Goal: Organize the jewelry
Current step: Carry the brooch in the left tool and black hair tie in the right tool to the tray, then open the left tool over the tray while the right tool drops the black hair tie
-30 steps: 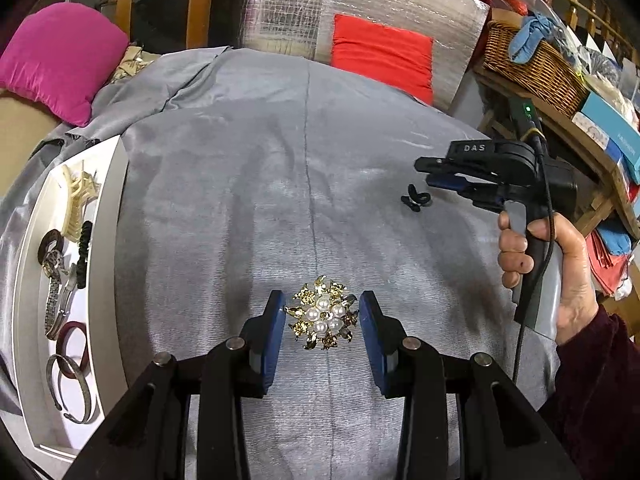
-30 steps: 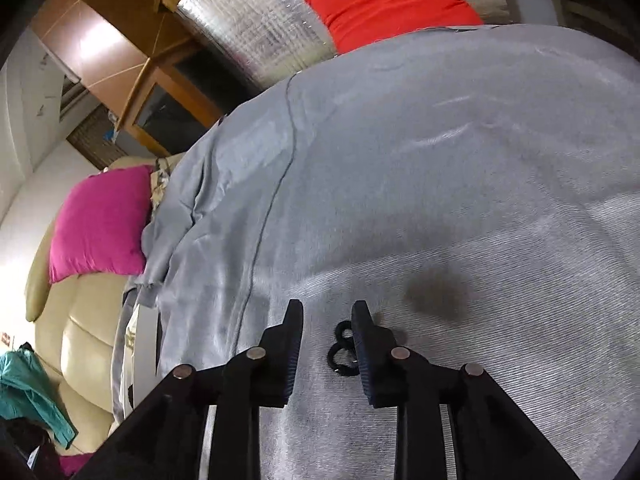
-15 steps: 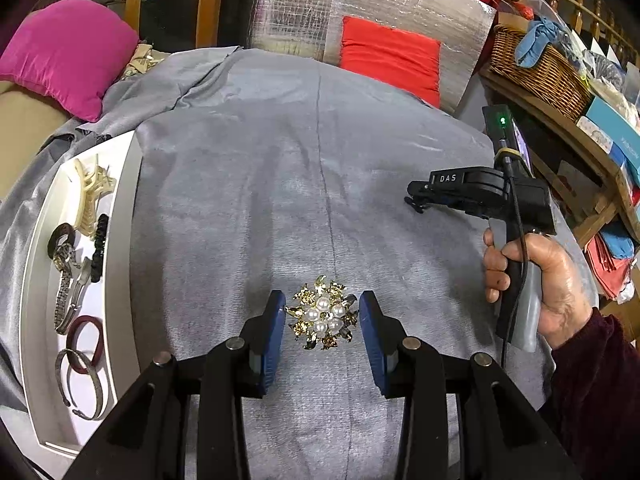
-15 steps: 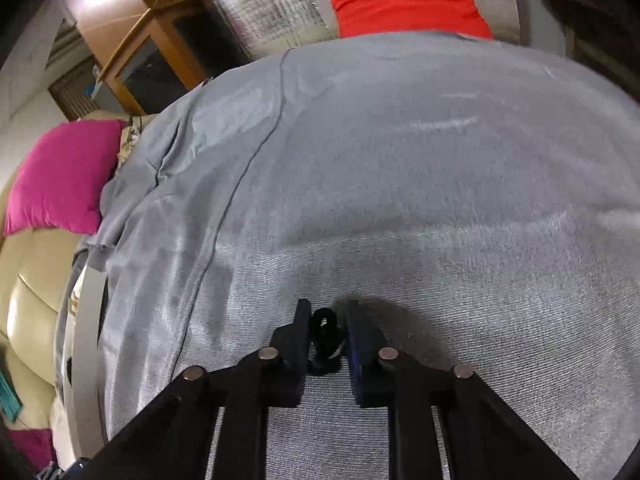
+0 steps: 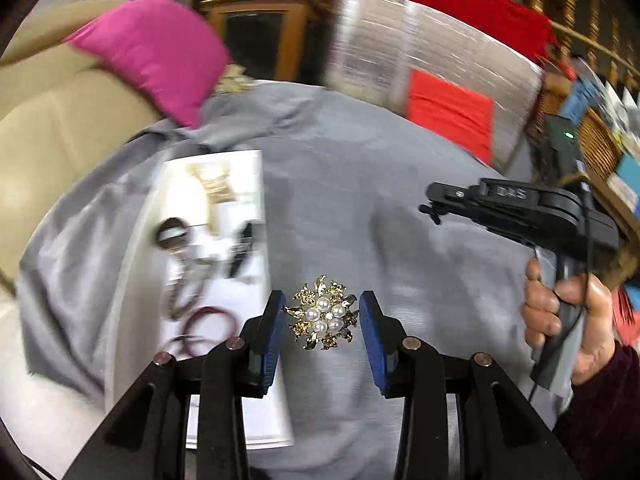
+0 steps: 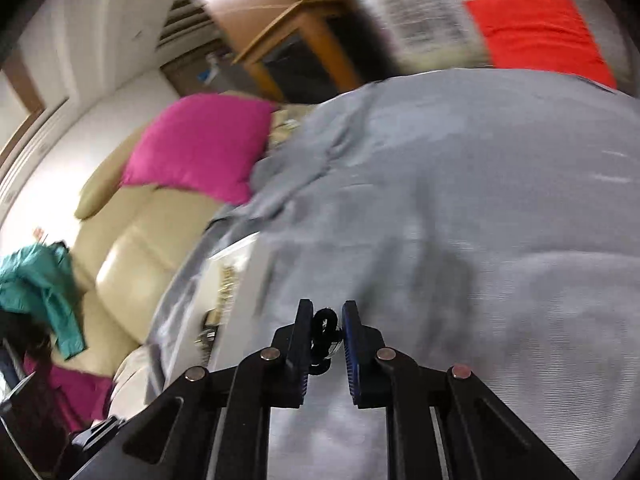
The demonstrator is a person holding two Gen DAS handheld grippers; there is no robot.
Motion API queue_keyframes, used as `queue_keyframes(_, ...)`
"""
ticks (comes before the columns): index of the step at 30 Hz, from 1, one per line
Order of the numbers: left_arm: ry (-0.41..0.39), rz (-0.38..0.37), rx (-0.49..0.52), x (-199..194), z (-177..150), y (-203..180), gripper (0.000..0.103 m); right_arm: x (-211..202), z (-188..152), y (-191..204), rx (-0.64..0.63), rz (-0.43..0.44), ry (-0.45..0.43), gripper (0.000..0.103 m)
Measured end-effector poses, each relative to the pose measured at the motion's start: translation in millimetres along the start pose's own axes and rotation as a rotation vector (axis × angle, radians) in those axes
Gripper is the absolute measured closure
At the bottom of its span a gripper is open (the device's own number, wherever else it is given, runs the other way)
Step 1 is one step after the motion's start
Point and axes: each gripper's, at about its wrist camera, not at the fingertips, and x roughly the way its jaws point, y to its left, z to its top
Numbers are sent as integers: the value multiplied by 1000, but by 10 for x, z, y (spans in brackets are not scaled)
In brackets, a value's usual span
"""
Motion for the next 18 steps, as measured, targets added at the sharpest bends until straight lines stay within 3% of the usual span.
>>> queue_keyframes(4, 22, 48, -64, -56, -27, 412, 64, 286, -43, 465, -55, 57, 36, 87)
queue_keyframes(10, 63, 113, -118, -75, -112, 734, 64, 579, -203, 1044, -171, 111, 111, 87)
queue_keyframes(13, 105, 75, -162, -65, -175, 832, 64, 701, -286, 1260, -207, 130, 148, 87)
queue_keyframes(18, 162, 95, -190, 34, -226, 901, 64, 852, -553, 1525, -289, 115, 230, 87)
